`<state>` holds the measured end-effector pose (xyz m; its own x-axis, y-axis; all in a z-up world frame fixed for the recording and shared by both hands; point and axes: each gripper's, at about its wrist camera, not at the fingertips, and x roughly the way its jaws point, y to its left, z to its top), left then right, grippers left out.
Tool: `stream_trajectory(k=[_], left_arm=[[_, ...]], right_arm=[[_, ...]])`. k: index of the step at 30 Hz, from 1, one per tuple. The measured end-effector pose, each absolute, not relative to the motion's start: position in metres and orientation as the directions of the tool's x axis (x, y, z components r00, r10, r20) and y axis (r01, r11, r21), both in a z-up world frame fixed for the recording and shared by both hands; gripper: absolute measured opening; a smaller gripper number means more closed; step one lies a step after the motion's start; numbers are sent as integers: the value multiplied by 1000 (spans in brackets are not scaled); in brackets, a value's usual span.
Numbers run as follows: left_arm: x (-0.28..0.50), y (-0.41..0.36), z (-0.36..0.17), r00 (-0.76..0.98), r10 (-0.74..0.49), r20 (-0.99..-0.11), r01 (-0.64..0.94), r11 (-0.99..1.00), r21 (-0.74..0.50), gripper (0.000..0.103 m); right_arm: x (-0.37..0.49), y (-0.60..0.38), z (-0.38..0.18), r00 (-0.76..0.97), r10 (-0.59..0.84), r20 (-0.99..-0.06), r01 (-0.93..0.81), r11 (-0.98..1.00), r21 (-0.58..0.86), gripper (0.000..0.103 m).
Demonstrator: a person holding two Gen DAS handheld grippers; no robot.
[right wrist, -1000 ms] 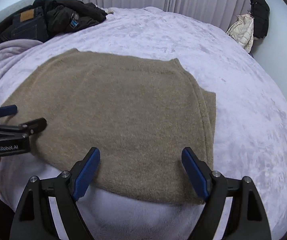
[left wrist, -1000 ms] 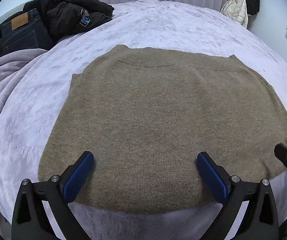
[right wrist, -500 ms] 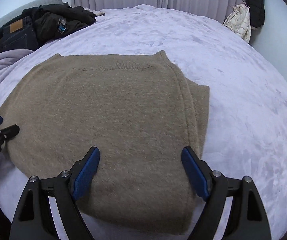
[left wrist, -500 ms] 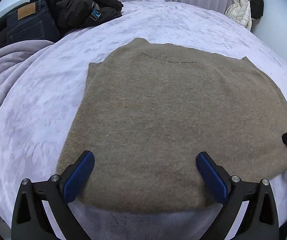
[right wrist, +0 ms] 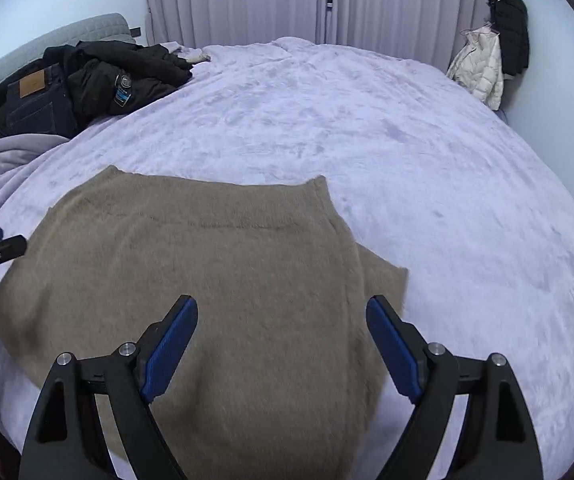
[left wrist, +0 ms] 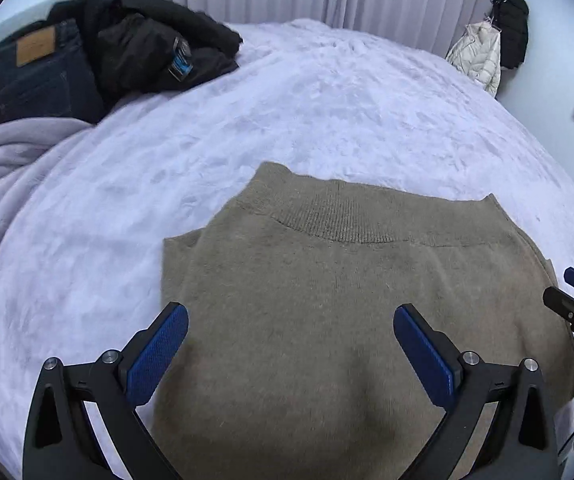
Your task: Fold small clothes
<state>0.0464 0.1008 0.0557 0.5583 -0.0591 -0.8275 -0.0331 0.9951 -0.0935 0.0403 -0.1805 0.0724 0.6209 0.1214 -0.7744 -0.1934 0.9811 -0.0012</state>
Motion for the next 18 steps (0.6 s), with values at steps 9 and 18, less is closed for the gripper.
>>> stream_trajectory(k=[9,18], left_arm=[[12,181,50,560,-71,-826,-132,976,-174,103],[20,184,9,445,-393,-805,-16,895,-446,103]], right_arm=[[54,-227,40,543,-57,-838,66,997,-25,89],[21,-150,62,604,101,-790,-137,990,22,89]])
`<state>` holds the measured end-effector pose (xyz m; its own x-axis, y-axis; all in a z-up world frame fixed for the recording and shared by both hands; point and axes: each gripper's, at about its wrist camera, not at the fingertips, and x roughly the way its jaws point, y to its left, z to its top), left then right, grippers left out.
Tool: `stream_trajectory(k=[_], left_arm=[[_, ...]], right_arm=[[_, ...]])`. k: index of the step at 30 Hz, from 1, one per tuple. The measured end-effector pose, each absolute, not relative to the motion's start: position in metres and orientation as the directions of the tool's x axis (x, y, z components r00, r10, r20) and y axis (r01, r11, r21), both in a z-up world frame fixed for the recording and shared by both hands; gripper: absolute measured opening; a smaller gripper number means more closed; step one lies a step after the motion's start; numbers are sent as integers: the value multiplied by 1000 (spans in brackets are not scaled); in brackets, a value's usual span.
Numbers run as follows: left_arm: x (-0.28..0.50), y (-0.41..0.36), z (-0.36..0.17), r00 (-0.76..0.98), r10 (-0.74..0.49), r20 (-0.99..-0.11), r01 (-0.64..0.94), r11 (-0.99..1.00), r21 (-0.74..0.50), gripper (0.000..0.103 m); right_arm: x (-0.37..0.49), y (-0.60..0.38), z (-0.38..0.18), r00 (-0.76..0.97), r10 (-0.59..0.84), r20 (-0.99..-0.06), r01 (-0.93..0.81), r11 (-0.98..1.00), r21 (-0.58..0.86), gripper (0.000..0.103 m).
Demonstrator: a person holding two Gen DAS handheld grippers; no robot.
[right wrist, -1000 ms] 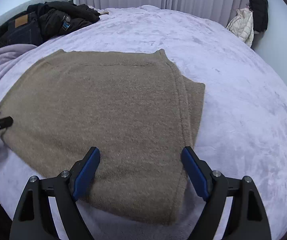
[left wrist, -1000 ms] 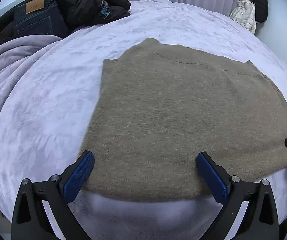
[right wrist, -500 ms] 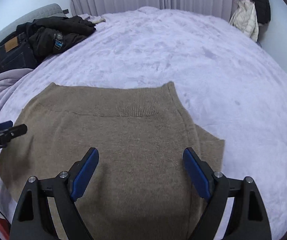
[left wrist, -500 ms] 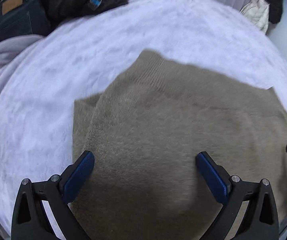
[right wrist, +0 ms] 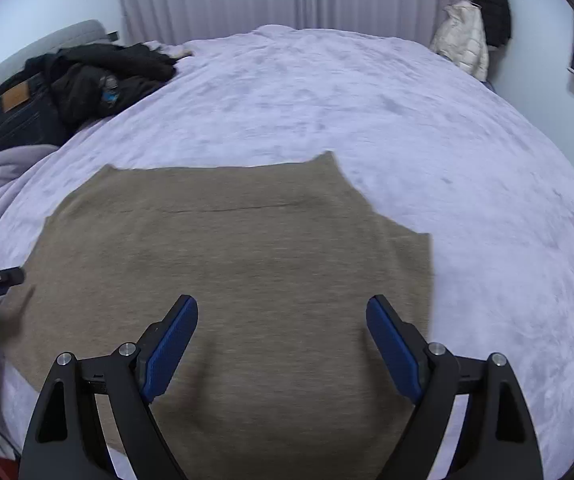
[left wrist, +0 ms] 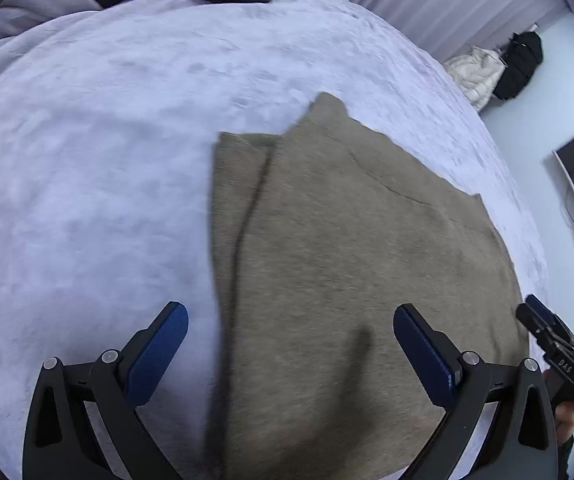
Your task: Fold small clothes
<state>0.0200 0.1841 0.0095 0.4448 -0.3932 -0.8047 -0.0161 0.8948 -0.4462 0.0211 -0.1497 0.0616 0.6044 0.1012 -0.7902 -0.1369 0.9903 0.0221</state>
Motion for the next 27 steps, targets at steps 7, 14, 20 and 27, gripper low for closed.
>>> stream_trajectory(k=[7,14,20,27], left_arm=[[47,152,-6,361,-449,-817,52,885,-463,103],[41,165,1,384,-433,-815,-15,880,-475,39],[36,158,24,398,-413,-819,-21,889,-458,31],[31,159,40,399,-413,-819,-9,891,-454,29]], right_arm=[[8,-92,44,566,101,-818,-258,964,-60,89],[49,-97,44,535,23,-845,-185,979,-91,89],[134,-71,28,435,2,-900,-79,996,-36,89],[146,-51,6,415,-146,-898,-52,982,-183,98]])
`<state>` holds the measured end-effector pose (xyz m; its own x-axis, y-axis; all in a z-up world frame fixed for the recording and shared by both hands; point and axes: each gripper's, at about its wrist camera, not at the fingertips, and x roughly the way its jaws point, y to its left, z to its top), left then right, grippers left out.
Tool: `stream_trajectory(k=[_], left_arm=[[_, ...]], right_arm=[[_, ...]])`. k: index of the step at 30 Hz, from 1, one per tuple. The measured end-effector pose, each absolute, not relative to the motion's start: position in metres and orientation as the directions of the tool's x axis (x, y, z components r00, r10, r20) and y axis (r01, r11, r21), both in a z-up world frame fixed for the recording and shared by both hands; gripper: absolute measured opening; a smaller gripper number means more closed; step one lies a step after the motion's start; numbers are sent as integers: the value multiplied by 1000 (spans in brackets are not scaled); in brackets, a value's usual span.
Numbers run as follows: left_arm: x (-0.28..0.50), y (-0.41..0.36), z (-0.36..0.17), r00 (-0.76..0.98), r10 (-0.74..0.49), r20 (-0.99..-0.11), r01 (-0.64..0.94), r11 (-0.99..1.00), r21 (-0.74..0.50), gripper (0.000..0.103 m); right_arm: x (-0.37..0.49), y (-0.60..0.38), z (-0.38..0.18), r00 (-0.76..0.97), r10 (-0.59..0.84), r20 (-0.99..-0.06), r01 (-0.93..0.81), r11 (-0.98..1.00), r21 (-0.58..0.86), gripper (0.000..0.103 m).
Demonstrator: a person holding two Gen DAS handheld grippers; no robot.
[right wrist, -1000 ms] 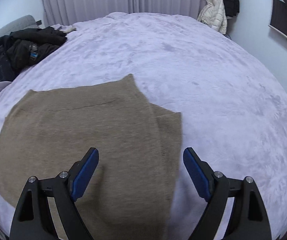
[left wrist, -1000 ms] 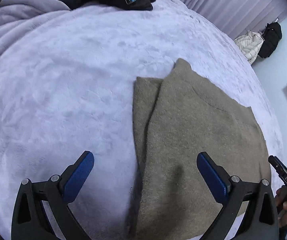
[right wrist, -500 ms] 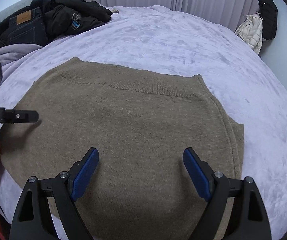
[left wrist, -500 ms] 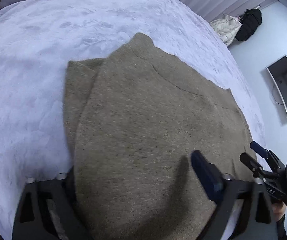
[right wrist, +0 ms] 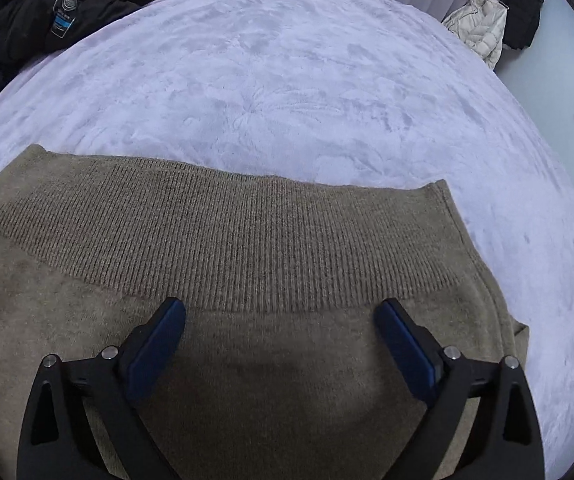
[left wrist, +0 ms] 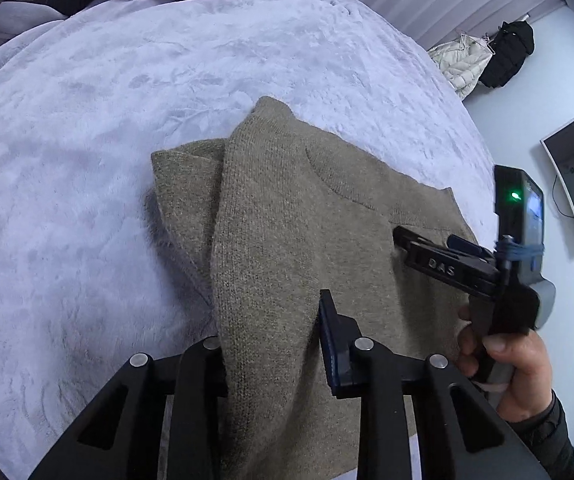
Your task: Fold small clothes
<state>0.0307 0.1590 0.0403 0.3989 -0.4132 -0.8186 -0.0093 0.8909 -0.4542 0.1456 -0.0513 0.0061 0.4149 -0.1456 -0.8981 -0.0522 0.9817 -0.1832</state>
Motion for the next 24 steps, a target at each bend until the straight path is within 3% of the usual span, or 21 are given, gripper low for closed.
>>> stream_trajectory(k=[3,8,13,19,24], left_arm=[[32,156,40,391,-395,-832,-19,900,-436,29],[35,148,48,384,-376,-843,-27,908,-417,28],[34,132,62,388,-331,-860,-12,931,-364,26],[32,101,84,387,-266,-883,20,960,-280,24],[26,62,115,398,-244,-884,60,969,-241,23]], right_arm=[[107,-58,24,462,-67,-884,-62,992,-108,98],[50,-47,10,491,-96,-866,-113,978,-173,99],[-4,-64,15,524,-29,-851,-144,982,-121,99],[-40,-73,20,548,-2,-836,-270,946,-179,100],[-39,-119,44,602,8,-799,-162,981,-111,100]])
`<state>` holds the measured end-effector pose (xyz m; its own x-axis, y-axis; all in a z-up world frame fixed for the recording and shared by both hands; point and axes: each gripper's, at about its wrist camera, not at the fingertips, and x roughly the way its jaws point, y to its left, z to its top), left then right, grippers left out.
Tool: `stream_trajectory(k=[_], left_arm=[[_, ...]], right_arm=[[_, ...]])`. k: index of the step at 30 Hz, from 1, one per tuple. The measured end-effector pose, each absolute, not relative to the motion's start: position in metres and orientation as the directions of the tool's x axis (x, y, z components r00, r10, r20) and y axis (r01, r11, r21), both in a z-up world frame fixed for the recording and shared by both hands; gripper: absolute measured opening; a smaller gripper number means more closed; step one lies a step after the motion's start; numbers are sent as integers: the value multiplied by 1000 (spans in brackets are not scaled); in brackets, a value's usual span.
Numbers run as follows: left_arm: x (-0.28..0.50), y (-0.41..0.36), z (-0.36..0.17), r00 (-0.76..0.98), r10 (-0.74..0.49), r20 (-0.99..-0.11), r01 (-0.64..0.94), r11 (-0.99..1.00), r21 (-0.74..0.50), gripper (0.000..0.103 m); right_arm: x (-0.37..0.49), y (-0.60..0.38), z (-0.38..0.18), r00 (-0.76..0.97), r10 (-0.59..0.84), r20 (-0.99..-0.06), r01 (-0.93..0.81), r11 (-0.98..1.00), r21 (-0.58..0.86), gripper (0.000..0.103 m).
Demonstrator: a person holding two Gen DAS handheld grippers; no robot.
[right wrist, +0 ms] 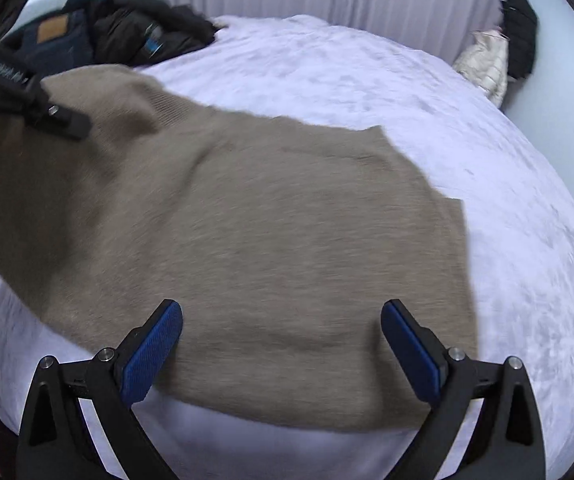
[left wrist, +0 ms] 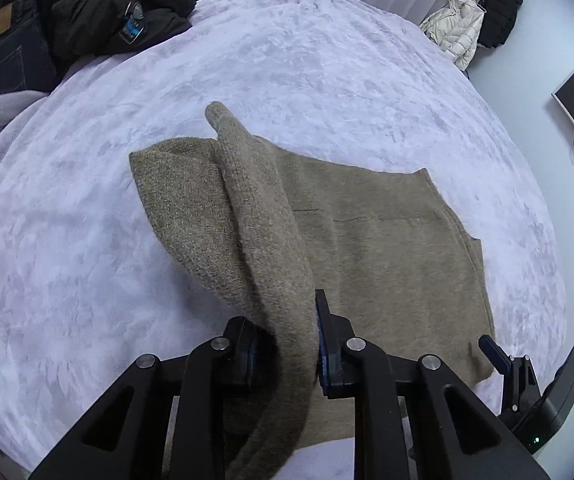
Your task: Fold small clothes
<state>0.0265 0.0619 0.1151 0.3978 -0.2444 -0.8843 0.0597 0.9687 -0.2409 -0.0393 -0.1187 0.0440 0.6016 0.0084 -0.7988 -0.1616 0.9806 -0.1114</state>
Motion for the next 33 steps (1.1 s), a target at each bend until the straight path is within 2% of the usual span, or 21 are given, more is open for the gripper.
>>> stream_trajectory(k=[9,12,17,19,20,21,22,23,26,29,30,31,32,33], left_arm=[[30,-89,142,371,-213,-904,214,967,-140,19],[34,-147,123,320,-199,-926,275,955,-111,14],[42,-206,56,223,-113,-968,300,953,-42,14],[36,-213,51,256,-103,-961,325,946,-15,17],[34,-214,55,260,-114,-959,332,943,-23,28],[34,-213,59,243,-145,-959,335,941,-57,51],[35,-210,66,224,-198,-954,334,936,-116,69],[35,-205,76,228,-249,-941,327,930,-167,72],[30,-190,107,288,-277,-917,317,931,-182,72],[22,-155,135,338,-353,-873,314,916,-249,72],[19,-143,139,361,-360,-860,310,916,-254,75],[14,-131,140,386,-348,-854,301,923,-240,92],[9,-119,137,414,-317,-853,280,936,-212,98],[7,-108,132,439,-285,-852,265,947,-181,99]], right_arm=[[-47,-221,58,637,-28,-770,-8,999,-43,100],[-55,-250,58,640,-32,-768,32,999,-15,100],[-74,-285,50,633,-30,-774,74,997,22,100],[-80,-293,48,637,-2,-771,73,996,57,100],[-81,-295,49,640,18,-768,63,995,76,100],[-84,-297,49,644,40,-764,47,995,92,100],[-86,-296,50,649,63,-758,25,994,104,100],[-86,-297,50,651,80,-755,8,994,112,100],[-87,-294,55,656,153,-739,-53,986,157,100],[-90,-294,67,666,255,-701,-117,964,239,100],[-90,-294,71,665,303,-683,-144,949,281,100],[-90,-294,75,662,351,-663,-170,931,323,100],[-87,-293,78,650,404,-644,-200,908,367,100],[-85,-291,79,633,449,-630,-225,886,405,100]])
